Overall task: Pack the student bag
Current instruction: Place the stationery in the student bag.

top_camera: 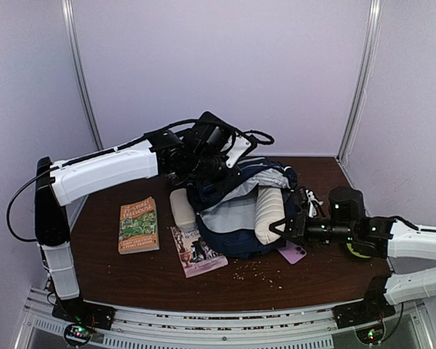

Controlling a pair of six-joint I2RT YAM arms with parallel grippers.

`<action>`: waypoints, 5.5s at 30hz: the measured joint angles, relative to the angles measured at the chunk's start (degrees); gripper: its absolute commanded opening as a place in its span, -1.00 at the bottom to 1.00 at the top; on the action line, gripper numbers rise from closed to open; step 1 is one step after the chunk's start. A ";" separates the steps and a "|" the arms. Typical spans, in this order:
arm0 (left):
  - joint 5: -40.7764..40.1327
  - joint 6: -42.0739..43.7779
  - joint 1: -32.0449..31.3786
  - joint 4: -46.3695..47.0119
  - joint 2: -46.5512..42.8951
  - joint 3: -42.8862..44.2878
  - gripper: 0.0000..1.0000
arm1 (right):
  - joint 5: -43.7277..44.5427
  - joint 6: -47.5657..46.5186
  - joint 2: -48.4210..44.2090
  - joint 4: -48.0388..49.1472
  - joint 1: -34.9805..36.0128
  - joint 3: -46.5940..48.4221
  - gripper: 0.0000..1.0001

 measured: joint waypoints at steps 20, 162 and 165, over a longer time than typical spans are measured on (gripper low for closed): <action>2.21 -3.56 -0.50 2.40 -1.01 -2.14 -1.00 | 8.61 1.95 31.30 15.06 -5.95 9.14 -0.35; -1.07 -21.64 -0.44 10.16 1.68 -3.19 0.47 | 24.61 -3.80 0.70 -4.57 -6.69 2.43 0.23; -2.47 -21.75 -0.28 9.22 0.59 -3.21 0.82 | 26.16 -5.20 -9.11 -11.87 -5.86 0.35 0.23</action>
